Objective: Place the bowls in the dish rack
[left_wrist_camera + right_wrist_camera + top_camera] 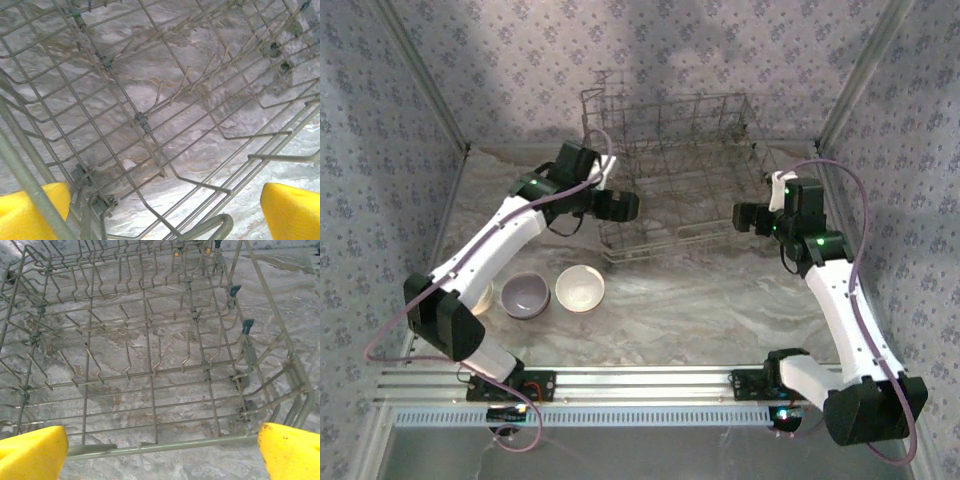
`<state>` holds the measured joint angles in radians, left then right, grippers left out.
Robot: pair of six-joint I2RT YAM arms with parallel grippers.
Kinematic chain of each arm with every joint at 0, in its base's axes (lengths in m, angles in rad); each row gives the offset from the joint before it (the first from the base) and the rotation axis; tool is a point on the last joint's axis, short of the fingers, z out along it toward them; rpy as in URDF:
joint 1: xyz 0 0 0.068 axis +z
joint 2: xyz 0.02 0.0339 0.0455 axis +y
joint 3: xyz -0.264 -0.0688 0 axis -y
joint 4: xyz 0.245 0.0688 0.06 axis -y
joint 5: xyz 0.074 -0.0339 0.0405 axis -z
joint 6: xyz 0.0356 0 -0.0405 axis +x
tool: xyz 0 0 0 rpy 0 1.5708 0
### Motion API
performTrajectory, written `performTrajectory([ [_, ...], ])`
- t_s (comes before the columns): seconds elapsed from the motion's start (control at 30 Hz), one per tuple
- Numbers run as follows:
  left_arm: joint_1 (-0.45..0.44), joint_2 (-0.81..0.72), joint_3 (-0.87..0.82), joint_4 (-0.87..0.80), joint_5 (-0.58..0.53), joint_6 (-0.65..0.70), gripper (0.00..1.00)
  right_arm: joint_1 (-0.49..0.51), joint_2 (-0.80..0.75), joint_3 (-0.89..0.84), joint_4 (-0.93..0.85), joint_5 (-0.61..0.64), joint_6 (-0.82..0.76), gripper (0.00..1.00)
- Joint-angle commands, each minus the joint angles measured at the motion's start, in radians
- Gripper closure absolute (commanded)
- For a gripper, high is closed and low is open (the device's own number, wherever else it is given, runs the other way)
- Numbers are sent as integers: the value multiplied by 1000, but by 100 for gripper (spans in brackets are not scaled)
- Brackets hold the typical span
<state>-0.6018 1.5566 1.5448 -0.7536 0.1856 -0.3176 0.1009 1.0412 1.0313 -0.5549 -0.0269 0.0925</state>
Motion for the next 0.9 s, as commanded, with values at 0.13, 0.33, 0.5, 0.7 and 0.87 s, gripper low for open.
performTrajectory([
  [0.13, -166, 102, 148, 37, 15, -24, 3, -122, -78, 22, -80, 23, 93, 1],
  [0.33, -259, 211, 280, 44, -2, -61, 3, -173, -104, 48, -110, -17, 125, 1],
  [0.5, -317, 274, 366, 35, -61, -108, 2, -196, -114, 41, -138, -40, 162, 1],
  [0.7, -333, 224, 360, 22, -220, -99, 1, -276, -77, 44, -252, -30, 315, 1],
  [0.87, -333, 130, 284, 69, -336, -66, 1, -429, -32, 9, -303, -160, 399, 1],
])
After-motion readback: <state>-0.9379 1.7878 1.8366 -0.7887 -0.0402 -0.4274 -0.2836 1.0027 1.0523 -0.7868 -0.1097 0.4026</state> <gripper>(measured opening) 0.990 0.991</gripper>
